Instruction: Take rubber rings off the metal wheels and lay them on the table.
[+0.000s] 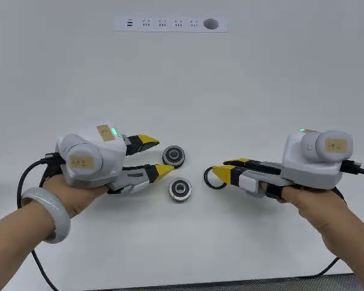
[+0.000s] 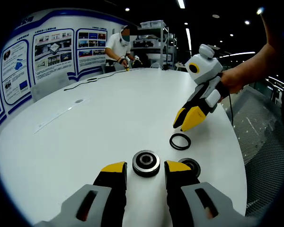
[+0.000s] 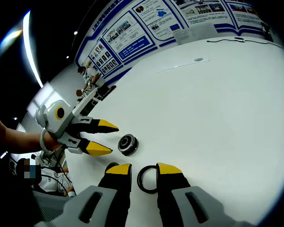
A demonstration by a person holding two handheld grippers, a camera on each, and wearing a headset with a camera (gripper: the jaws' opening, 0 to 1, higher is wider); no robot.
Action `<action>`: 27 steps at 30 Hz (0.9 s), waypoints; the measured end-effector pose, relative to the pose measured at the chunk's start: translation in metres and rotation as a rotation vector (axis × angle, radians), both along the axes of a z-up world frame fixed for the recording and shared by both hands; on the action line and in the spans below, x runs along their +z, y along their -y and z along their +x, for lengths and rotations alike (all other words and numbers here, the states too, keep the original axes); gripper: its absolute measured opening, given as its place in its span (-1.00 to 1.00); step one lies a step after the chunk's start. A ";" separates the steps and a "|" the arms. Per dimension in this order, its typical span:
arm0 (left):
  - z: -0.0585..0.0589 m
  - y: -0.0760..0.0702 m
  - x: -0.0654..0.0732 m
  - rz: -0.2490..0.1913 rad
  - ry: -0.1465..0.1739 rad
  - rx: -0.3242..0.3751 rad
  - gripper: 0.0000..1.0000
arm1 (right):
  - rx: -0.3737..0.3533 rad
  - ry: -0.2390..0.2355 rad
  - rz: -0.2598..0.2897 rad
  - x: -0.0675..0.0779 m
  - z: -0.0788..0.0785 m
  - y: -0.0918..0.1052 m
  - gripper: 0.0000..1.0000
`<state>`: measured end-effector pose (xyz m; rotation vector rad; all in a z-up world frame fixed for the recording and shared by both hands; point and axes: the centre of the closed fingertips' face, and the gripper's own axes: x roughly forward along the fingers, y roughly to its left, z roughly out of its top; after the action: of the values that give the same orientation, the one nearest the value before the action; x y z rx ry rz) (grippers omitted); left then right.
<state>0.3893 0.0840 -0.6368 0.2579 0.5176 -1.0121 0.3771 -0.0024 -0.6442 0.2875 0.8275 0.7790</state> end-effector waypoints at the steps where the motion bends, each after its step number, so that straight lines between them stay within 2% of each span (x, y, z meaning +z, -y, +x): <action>1: 0.001 0.002 0.000 0.003 -0.001 -0.002 -0.38 | 0.003 0.003 0.002 0.001 0.001 -0.001 -0.56; 8: 0.003 0.012 0.001 0.010 0.000 -0.011 -0.60 | 0.009 0.012 0.009 0.003 0.004 -0.004 -0.56; 12: 0.004 0.014 -0.004 0.043 0.003 -0.023 -0.62 | 0.009 0.015 0.013 0.004 0.004 -0.004 -0.53; 27: 0.007 0.015 -0.016 0.092 -0.008 -0.037 -0.67 | 0.019 0.030 0.022 0.008 0.004 -0.006 -0.47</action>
<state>0.3962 0.0686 -0.6523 0.3467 0.5687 -1.0273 0.3809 0.0035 -0.6367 0.2870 0.7949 0.8083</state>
